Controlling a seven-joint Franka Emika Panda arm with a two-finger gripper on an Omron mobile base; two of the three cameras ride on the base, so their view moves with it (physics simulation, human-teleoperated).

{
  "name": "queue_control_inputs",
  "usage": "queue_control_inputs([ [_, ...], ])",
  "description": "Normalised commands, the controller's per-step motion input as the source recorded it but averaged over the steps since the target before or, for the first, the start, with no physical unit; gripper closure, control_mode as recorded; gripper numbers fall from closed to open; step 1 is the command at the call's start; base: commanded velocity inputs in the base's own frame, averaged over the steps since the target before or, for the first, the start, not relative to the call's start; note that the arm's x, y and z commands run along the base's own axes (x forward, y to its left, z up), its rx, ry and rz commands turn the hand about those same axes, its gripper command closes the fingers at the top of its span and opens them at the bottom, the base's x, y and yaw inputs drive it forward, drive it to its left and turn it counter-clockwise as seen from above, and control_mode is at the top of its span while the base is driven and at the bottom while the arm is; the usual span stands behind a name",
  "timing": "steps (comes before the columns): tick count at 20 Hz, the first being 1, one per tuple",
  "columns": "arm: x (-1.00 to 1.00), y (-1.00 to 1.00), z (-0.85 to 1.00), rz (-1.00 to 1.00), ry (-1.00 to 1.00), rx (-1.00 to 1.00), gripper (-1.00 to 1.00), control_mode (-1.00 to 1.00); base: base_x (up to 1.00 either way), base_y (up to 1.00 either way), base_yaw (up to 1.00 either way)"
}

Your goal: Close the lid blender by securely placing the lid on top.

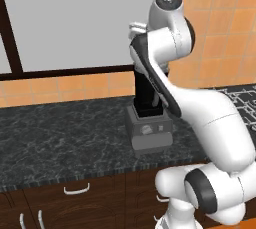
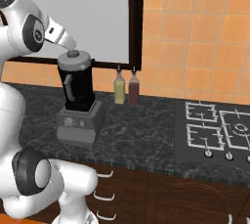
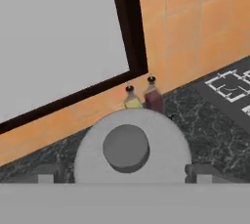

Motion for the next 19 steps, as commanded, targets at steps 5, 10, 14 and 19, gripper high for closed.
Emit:
queue_control_inputs([
  [5,-1.0,-0.75,-0.26,0.0,-0.35,0.0,-1.0,-1.0,0.0,0.0,0.0],
  [10,-1.0,-0.97,-0.54,0.0,-0.22,0.0,-1.0,-1.0,0.0,0.0,0.0],
  [14,-1.0,-0.72,0.06,0.05,-0.34,0.03,-1.0,-1.0,0.0,0.0,0.0],
  [19,-0.79,-0.29,0.36,0.11,-0.24,0.13,-1.0,-1.0,0.0,0.0,0.0],
])
